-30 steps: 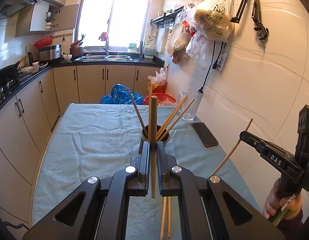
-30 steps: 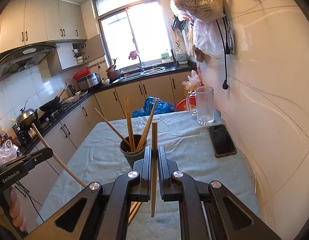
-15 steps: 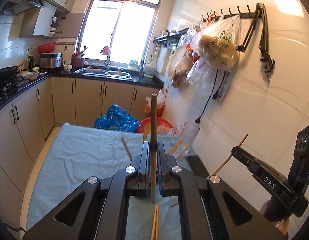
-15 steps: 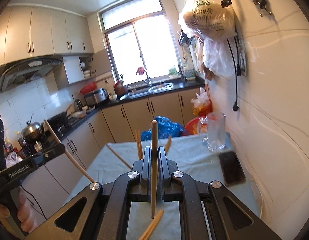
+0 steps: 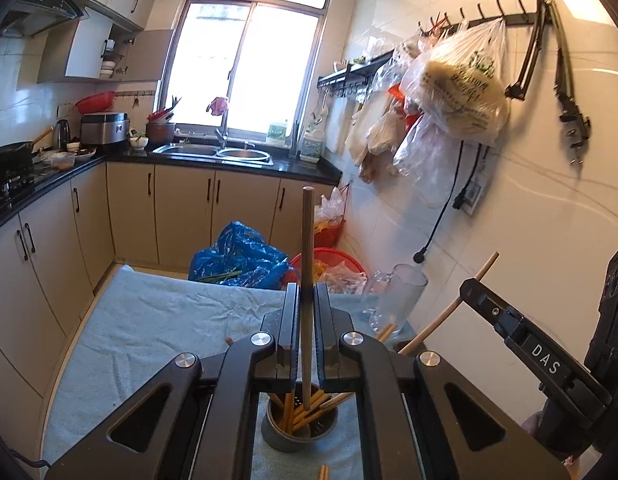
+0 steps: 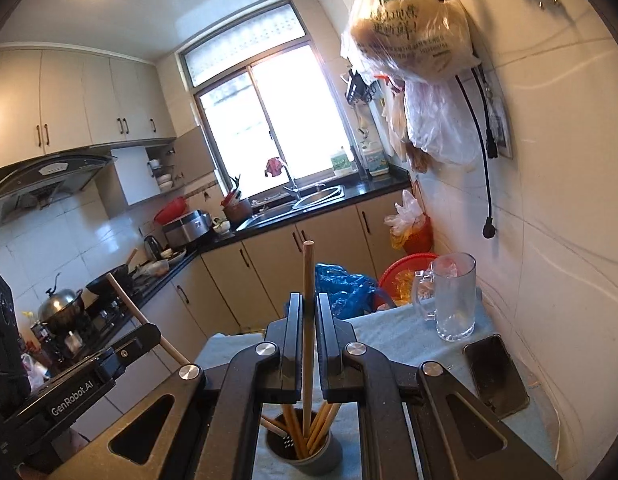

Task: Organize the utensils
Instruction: 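Lower both chopsticks into the holder and open both grippers, then grasp one remaining chopstick with the left gripper while the right gripper grasps the other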

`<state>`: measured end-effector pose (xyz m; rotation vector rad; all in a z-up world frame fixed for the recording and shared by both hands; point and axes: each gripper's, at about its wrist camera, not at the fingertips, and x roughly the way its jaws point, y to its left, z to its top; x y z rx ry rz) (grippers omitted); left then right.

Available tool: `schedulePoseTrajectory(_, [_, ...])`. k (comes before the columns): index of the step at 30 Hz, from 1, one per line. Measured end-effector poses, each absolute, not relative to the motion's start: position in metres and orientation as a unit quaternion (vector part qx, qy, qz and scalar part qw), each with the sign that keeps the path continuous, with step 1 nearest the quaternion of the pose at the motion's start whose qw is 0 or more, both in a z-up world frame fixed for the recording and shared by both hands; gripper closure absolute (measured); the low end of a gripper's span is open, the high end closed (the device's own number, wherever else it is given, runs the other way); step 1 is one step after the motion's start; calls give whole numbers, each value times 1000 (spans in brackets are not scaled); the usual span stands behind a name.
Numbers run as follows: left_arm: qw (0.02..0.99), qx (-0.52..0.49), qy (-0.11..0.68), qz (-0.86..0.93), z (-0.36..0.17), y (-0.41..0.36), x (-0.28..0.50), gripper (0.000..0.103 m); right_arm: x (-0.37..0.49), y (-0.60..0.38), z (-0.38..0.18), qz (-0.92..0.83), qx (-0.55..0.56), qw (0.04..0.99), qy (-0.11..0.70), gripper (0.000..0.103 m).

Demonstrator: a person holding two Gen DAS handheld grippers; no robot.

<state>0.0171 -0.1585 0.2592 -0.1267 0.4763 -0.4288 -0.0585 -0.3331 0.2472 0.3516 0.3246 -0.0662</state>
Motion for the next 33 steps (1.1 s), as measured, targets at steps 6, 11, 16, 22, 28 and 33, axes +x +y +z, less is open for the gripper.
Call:
schedulePoseTrajectory(6, [943,-52,260,-202,234,-164,34,97,-39,-339,218,-34,179,965,187,96])
schedulePoseTrajectory(11, [942,-45,268,-197,222,-165,33,97,-33,-341,199,-33,184,959,211,96])
schedulePoseTrajectory(16, [943,-40,274,-184,214,-162,27,97,-28,-336,181,-32,180,954,236,96])
schedulePoseTrajectory(22, [947,-37,266,-178,220,-153,15,93,-27,-330,172,-32,164,954,248,91])
schedulePoseTrajectory(28, [958,-36,229,-168,239,-134,-14,63,-41,-332,187,-40,158,959,233,60])
schedulePoseTrajectory(33, [966,-31,207,-152,249,-112,-48,54,-65,-333,203,-43,159,961,222,54])
